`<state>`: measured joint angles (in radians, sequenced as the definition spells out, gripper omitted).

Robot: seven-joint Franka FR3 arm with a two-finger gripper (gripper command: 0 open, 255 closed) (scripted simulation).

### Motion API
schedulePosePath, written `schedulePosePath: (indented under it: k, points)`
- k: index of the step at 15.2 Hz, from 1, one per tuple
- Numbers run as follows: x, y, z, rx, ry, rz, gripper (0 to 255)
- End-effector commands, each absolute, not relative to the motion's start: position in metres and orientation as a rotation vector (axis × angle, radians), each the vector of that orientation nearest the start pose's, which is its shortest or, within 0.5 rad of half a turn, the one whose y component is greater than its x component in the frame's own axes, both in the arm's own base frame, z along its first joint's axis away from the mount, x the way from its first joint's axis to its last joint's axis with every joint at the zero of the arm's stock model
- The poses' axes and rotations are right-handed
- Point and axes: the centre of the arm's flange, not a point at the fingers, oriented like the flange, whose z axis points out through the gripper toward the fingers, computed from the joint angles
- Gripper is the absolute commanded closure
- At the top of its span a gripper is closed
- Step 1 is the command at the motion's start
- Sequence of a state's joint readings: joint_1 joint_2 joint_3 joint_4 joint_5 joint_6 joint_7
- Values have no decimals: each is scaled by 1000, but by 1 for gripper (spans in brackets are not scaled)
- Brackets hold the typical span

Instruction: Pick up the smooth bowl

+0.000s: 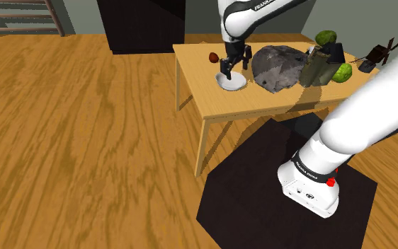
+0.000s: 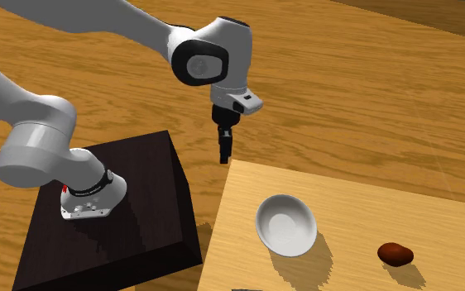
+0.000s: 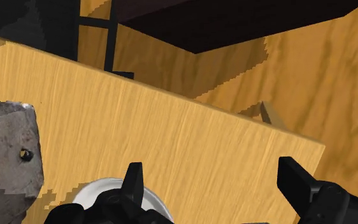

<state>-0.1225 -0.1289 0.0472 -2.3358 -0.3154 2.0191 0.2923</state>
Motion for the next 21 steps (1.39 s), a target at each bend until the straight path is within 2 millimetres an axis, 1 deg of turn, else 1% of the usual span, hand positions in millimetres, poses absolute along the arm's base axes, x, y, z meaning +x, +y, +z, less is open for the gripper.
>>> schedulePosePath:
  k: [1,9,18,19,21]
  points:
    - [483,-61,356,-3431,357,269,0]
    - [551,-96,285,-3519,399,278,0]
    - [627,-145,209,-3617,449,287,0]
    - [632,-149,204,-3623,452,287,0]
    - [632,-149,194,-3623,452,287,0]
